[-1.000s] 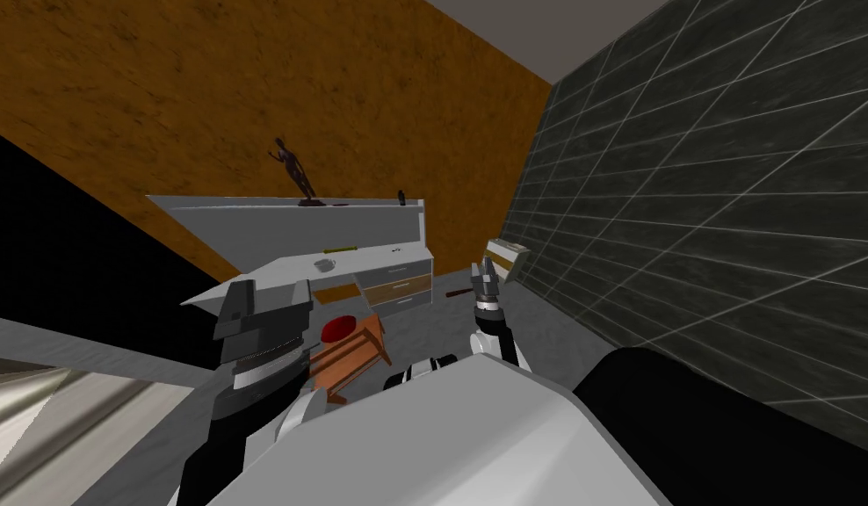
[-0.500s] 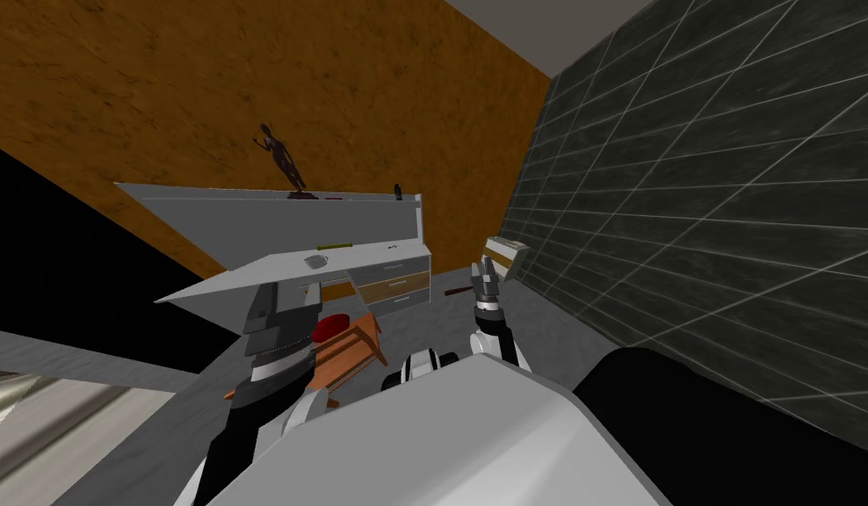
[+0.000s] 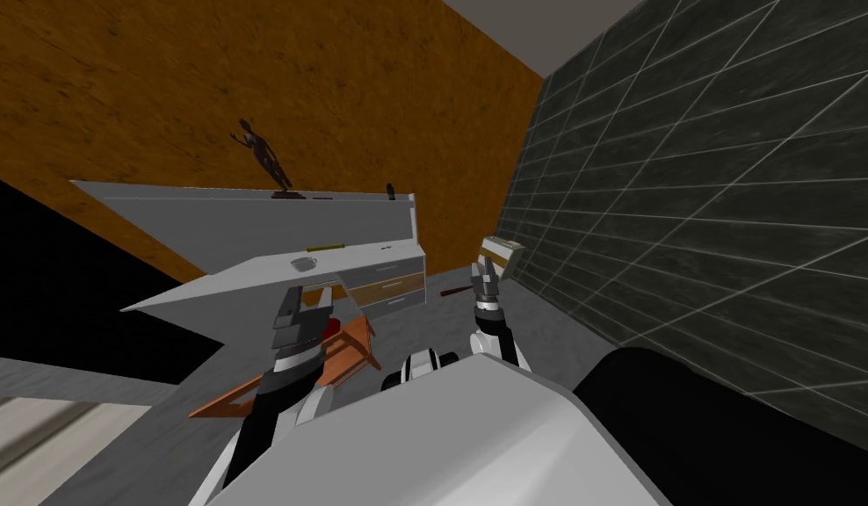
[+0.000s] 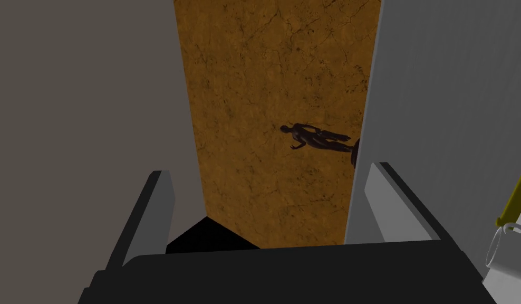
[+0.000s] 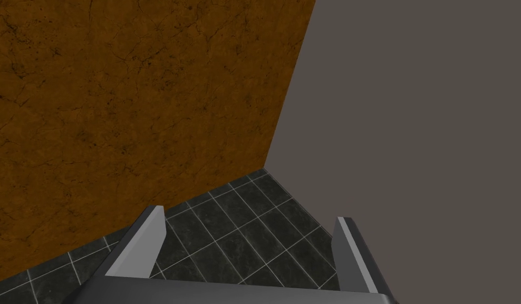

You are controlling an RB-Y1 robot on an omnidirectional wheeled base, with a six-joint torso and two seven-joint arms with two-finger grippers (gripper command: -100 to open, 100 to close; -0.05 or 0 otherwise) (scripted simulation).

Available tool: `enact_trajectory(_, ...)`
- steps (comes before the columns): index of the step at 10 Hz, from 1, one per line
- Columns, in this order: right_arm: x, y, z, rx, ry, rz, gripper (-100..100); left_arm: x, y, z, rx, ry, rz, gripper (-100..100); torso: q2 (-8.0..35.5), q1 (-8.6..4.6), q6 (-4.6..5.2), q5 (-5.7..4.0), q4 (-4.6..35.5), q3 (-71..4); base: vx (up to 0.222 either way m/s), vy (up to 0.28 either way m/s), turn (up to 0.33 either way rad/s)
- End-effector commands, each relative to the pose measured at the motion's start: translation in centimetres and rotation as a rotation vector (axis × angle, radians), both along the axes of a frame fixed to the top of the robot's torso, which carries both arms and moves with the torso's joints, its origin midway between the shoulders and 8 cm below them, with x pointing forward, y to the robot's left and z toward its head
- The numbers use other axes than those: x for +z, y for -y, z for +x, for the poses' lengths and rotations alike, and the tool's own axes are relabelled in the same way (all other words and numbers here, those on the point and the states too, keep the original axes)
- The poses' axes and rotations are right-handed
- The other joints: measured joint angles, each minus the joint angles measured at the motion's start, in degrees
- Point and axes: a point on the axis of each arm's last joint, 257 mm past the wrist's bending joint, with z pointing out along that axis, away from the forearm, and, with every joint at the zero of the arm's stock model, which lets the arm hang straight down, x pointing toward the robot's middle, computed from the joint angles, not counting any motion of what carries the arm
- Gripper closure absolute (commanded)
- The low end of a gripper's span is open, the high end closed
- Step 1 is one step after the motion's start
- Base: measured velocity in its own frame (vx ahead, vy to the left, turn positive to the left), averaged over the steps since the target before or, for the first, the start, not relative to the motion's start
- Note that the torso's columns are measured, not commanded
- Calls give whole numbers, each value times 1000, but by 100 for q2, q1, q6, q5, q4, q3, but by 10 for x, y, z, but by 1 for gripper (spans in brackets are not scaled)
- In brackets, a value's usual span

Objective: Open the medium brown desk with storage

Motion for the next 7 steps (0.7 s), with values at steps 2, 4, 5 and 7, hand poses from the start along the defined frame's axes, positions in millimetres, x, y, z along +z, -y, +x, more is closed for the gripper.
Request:
enact_trajectory(2,0,0,0,0,0,0,0,-27,0,14,-8,-38,0,-100,5,12,-1,2,2,3,4,-75,-17)
enact_trajectory(4,0,0,0,0,0,0,0,-37,-1,19,-10,-53,-1,-100,-6,6,0,3,-2,-3,24,-75,-29)
enact_trajectory(5,0,0,0,0,0,0,0,-48,-1,23,-12,-70,-2,-100,-3,6,-1,1,-1,-2,16,-60,-32)
enact_trajectory(7,0,0,0,0,0,0,0,-66,-2,31,-16,-93,-4,-100,-1,-2,1,0,0,0,37,-83,-43)
